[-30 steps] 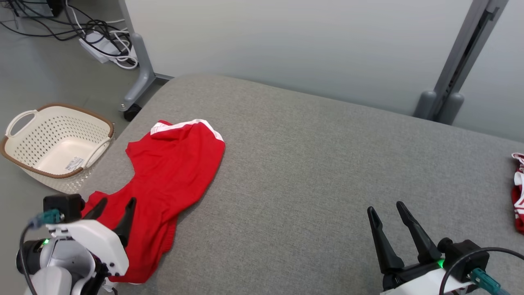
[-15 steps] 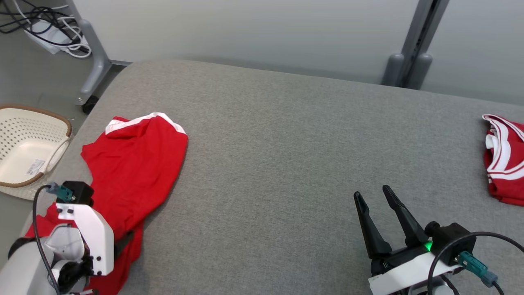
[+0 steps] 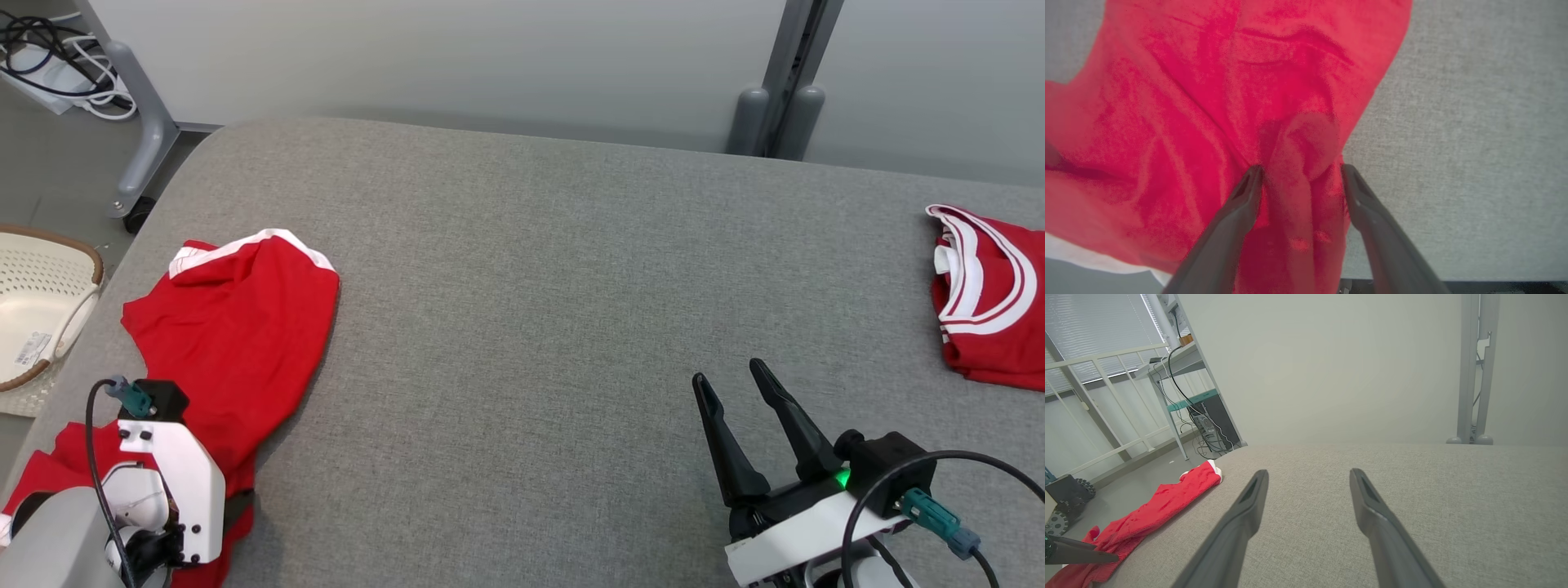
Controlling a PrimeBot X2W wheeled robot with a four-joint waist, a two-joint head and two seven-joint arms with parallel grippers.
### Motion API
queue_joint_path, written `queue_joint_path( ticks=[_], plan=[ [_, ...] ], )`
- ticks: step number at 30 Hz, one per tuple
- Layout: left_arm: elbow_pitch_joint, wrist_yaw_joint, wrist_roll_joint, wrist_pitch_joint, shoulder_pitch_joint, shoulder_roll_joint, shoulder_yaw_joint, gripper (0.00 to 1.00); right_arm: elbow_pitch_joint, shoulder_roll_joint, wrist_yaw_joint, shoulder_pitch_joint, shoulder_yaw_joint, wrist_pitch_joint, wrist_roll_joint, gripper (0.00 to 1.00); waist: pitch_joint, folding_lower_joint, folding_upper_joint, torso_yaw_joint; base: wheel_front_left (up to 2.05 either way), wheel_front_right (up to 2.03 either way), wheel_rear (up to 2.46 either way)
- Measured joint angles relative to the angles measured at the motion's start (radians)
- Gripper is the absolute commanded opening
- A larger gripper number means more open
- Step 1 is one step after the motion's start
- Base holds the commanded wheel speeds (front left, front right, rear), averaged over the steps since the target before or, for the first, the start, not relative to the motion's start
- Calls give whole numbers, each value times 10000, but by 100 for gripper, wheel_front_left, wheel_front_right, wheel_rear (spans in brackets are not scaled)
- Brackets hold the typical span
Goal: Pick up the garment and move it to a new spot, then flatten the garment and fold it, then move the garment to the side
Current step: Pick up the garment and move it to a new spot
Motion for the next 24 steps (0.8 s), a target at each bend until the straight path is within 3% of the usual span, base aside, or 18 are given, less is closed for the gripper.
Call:
queue_joint_path(
  ticks=[1,2,4,5,14,24],
  plan=[
    [134,0,-102,15,-34,-38,-71,88,12,-6,0,0,0,0,0,100,0,0,0,-34,0,0,0],
    [226,0,-171,25,-49,-58,-171,64,15,-8,0,0,2,0,0,100,1,0,0,-65,0,0,0],
    [370,0,-278,6,-89,-56,-349,4,29,-25,0,0,4,0,4,100,-11,0,0,-114,0,0,0],
    [403,0,-362,-71,-109,-44,-408,0,29,-33,0,0,10,0,6,100,-18,0,0,-134,0,0,0],
    [268,0,-1162,-314,-273,203,-1101,0,128,-36,0,103,-77,0,94,100,-336,0,0,-121,0,0,0],
    [-2180,2,-3254,-453,-322,280,-1183,0,132,-102,0,275,-351,-2,155,100,-797,0,0,-218,0,0,0]
  ],
)
